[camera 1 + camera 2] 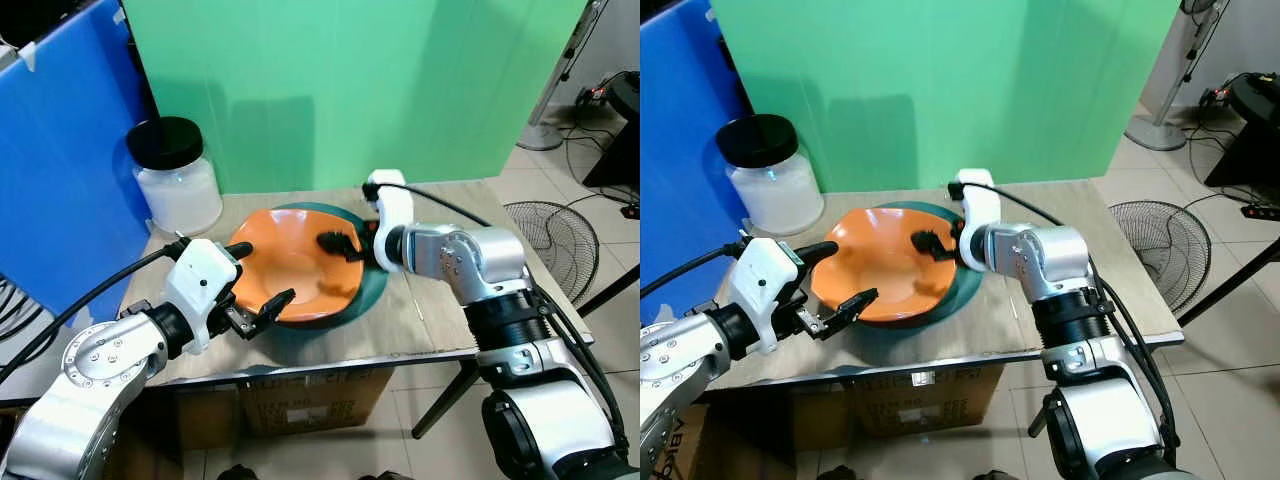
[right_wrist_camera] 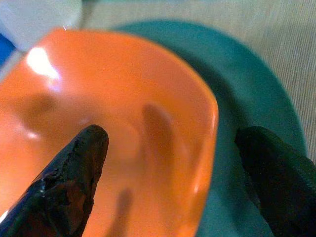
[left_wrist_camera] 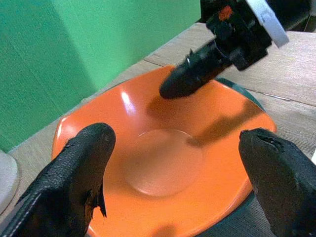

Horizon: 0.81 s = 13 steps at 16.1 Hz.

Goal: Setting the table

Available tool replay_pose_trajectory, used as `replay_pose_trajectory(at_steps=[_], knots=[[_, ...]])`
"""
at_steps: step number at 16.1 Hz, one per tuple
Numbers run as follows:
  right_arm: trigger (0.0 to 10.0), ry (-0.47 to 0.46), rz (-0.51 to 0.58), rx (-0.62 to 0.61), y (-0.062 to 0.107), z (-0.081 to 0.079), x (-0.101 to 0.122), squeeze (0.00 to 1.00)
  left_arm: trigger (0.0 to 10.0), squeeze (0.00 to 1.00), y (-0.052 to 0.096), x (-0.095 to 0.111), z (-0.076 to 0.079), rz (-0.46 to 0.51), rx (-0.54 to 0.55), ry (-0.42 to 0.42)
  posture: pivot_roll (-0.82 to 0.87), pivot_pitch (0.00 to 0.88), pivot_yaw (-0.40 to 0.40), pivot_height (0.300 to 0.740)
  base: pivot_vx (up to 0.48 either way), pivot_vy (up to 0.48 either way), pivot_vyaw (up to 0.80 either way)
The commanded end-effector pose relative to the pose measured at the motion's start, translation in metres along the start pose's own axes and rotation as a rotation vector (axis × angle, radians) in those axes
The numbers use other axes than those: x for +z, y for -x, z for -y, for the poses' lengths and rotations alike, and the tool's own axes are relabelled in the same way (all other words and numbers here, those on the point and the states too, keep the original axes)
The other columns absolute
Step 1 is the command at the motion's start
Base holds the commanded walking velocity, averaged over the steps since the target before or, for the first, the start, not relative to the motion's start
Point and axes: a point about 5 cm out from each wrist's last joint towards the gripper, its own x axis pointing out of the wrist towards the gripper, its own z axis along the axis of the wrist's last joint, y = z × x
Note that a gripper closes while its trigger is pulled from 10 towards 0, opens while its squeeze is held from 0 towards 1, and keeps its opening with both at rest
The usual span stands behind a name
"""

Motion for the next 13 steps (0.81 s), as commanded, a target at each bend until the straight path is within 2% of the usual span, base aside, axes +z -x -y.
replay_pose_trajectory(at_steps=[1,2,3,4,5,6,7,8,10,11,13], knots=[[10.0,-0.004,-0.038,-0.007,-0.001,0.0,-0.002,0.0,10.0,0.0,0.0,0.002,0.002,-0.002,-0.018,-0.01,0.19,0.0,-0.025,0.74,0.0,0.0,0.0],[10.0,-0.017,-0.054,-0.003,-0.002,0.001,-0.004,0.0,10.0,0.0,-0.001,0.002,0.002,-0.001,-0.019,-0.009,0.19,0.0,-0.025,0.74,0.0,0.0,0.0],[8.2,-0.049,-0.094,0.023,-0.003,0.001,-0.008,0.0,10.0,0.0,-0.002,0.002,0.003,0.0,-0.024,-0.008,0.18,0.0,-0.025,0.74,0.0,0.0,0.0],[4.7,-0.068,-0.112,0.04,-0.004,0.002,-0.009,0.0,10.0,0.0,-0.002,0.002,0.004,0.001,-0.027,-0.007,0.18,0.0,-0.025,0.74,0.0,0.0,0.0],[4.7,-0.081,-0.122,0.052,-0.004,0.002,-0.01,0.0,10.0,0.0,-0.002,0.002,0.004,0.002,-0.028,-0.007,0.18,0.0,-0.025,0.74,0.0,0.0,0.0],[2.3,-0.118,-0.138,0.093,-0.005,0.001,-0.012,0.0,10.0,0.0,-0.003,0.002,0.004,0.003,-0.03,-0.006,0.18,0.0,-0.025,0.74,0.0,0.0,0.0],[1.5,-0.156,-0.146,0.134,-0.006,-0.001,-0.013,0.0,10.0,0.0,-0.004,0.002,0.005,0.005,-0.031,-0.006,0.18,0.0,-0.028,0.74,0.0,0.0,0.0],[1.3,-0.17,-0.146,0.149,-0.007,-0.002,-0.013,0.0,10.0,0.0,-0.004,0.002,0.005,0.006,-0.031,-0.006,0.18,0.0,-0.028,0.74,0.0,0.0,0.0],[1.8,-0.198,-0.143,0.173,-0.01,-0.004,-0.016,0.0,10.0,0.0,-0.004,0.001,0.006,0.005,-0.028,-0.006,0.19,0.0,-0.031,0.74,0.0,0.0,0.0],[1.4,-0.216,-0.142,0.166,-0.013,-0.003,-0.018,0.0,10.0,0.0,-0.004,0.001,0.006,0.004,-0.025,-0.006,0.19,0.0,-0.035,0.74,0.0,0.0,0.0],[0.0,-0.231,-0.144,0.159,-0.016,-0.002,-0.021,0.0,10.0,0.0,-0.004,0.0,0.006,0.004,-0.022,-0.005,0.19,0.0,-0.035,0.74,0.0,0.0,0.0]])
